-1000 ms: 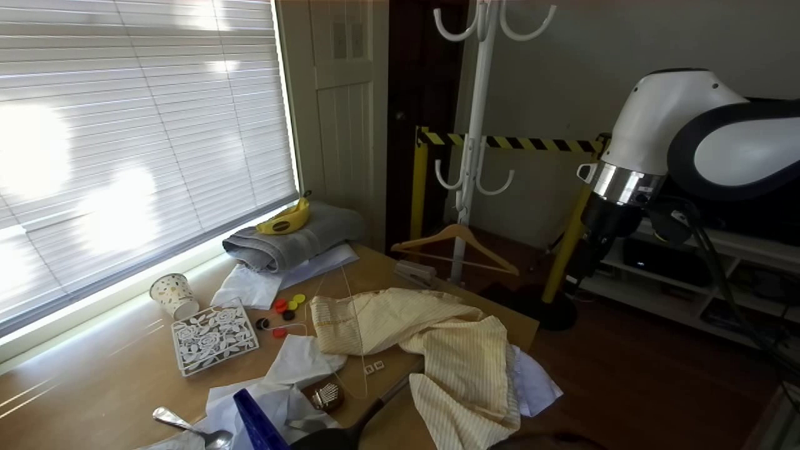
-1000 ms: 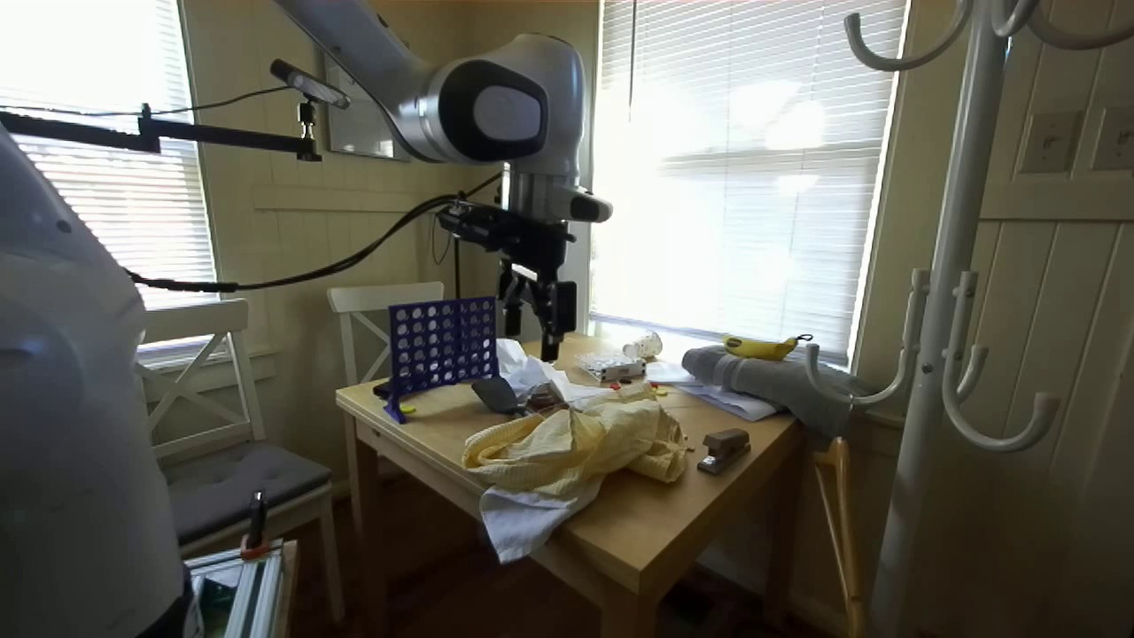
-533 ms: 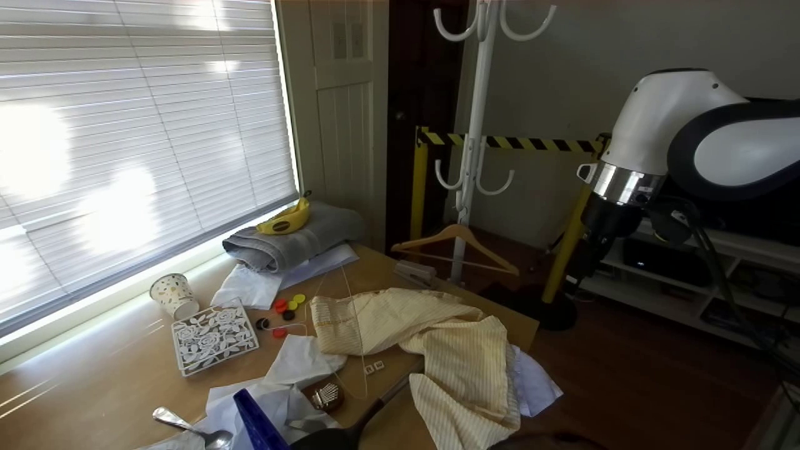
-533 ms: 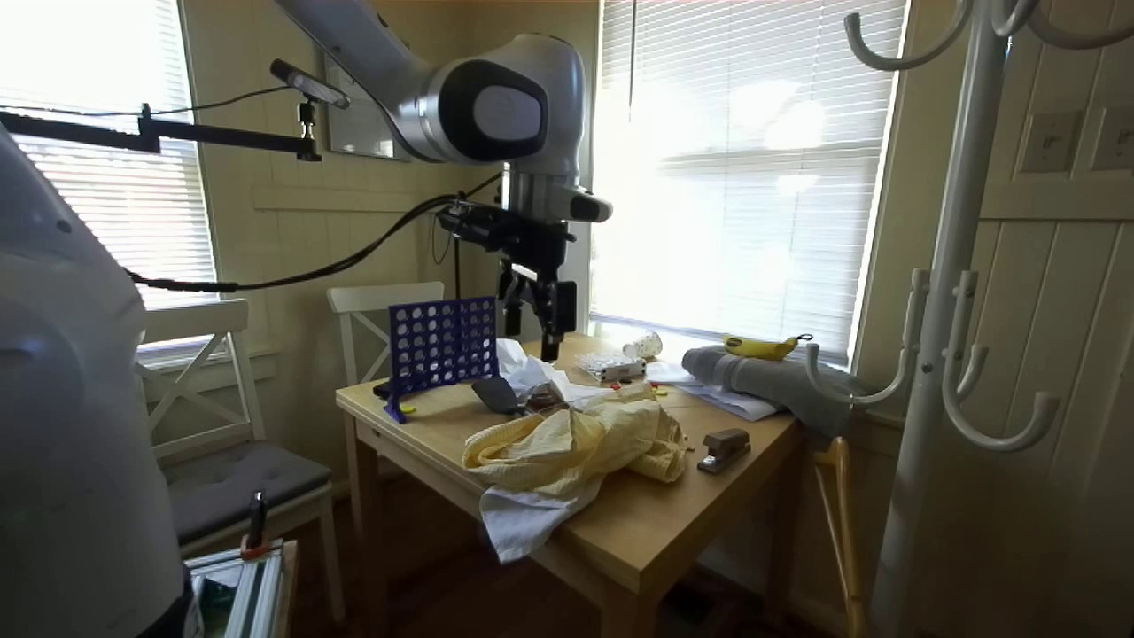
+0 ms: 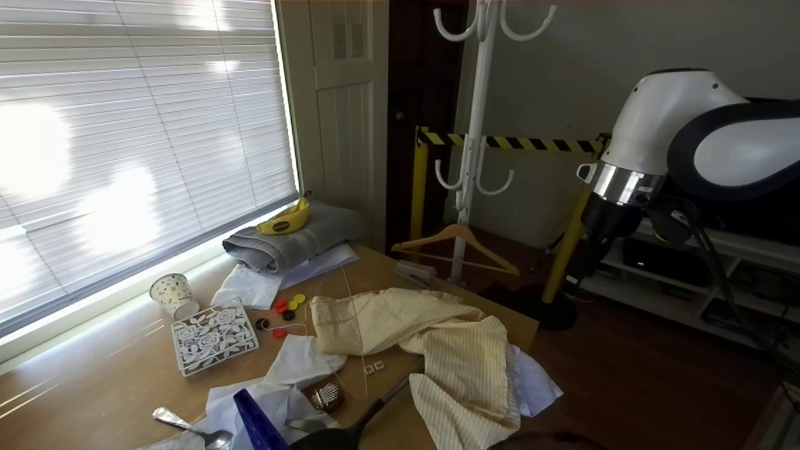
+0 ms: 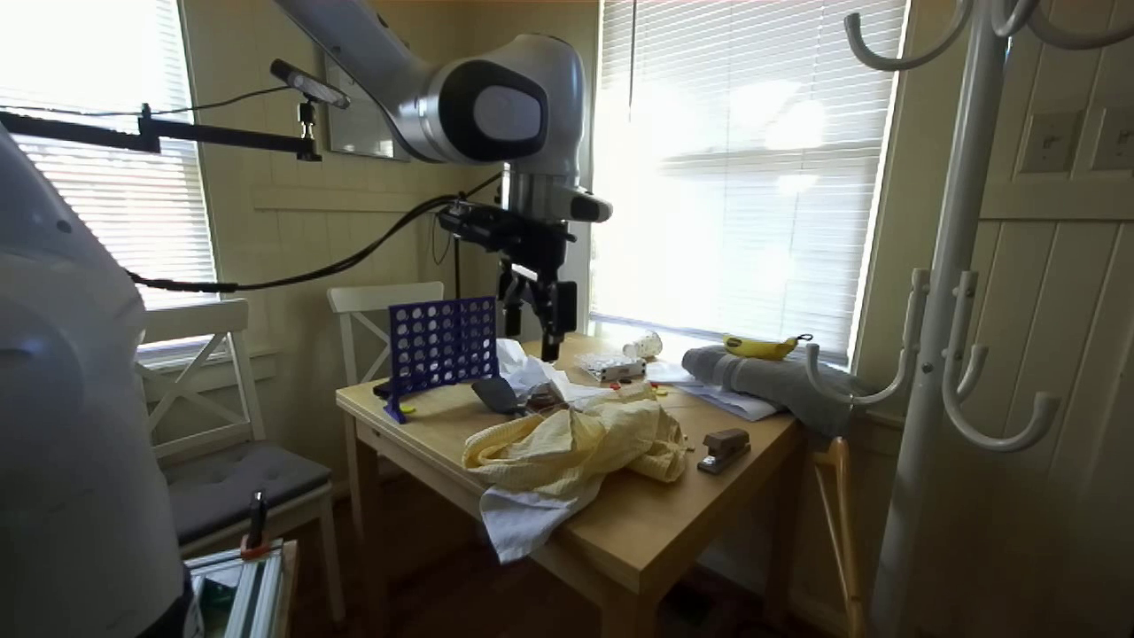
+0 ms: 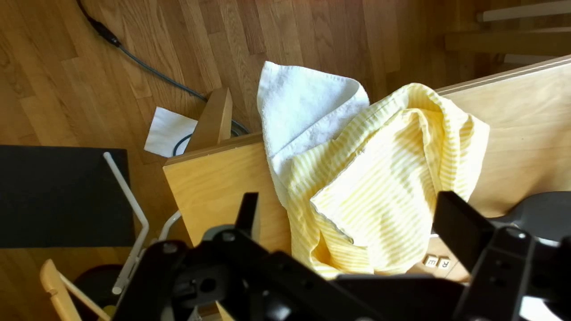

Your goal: Pick up the yellow towel and hang it on the upper hook pointing toward you

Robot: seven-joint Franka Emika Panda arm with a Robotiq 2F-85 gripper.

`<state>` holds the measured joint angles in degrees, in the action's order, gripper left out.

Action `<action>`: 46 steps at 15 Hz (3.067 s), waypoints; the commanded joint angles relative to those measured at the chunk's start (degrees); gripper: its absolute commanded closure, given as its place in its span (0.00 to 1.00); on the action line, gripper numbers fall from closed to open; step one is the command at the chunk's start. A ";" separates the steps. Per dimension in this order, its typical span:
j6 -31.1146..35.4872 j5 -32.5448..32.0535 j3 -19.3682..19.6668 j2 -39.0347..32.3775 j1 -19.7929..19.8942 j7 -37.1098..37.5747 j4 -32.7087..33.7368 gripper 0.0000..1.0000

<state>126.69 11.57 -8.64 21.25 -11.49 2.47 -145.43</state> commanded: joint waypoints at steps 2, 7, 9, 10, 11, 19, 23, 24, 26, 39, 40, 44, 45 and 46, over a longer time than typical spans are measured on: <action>0.83 -1.90 0.33 -4.95 -0.64 -8.23 2.12 0.00; 6.57 -6.07 -0.58 -14.31 0.23 -12.52 6.39 0.00; 8.67 -8.37 -0.97 -19.02 0.27 -11.66 9.12 0.00; 9.35 -9.42 -1.23 -21.31 0.16 -11.32 10.50 0.00; 9.23 -10.18 -1.56 -23.95 -0.12 -11.50 12.25 0.00; 7.90 -12.48 -3.12 -31.04 -0.46 -11.53 16.46 0.00; 7.90 -12.47 -3.09 -30.57 -0.37 -11.55 16.44 0.00; 7.90 -12.47 -3.09 -30.56 -0.37 -11.55 16.44 0.00; 7.90 -12.47 -3.09 -30.56 -0.37 -11.55 16.44 0.00; 13.12 -22.05 -5.37 -36.80 -3.71 -16.55 19.60 0.00; 13.12 -22.40 -5.38 -37.21 -3.67 -16.66 19.93 0.00; 13.65 -22.75 -5.45 -38.23 -3.66 -16.56 20.44 0.32; 13.70 -22.80 -5.41 -38.36 -3.65 -16.54 20.49 0.41; 13.80 -22.83 -5.39 -38.44 -3.65 -16.51 20.46 0.47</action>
<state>139.71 -9.46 -14.27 -15.56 -14.90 -14.61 -126.31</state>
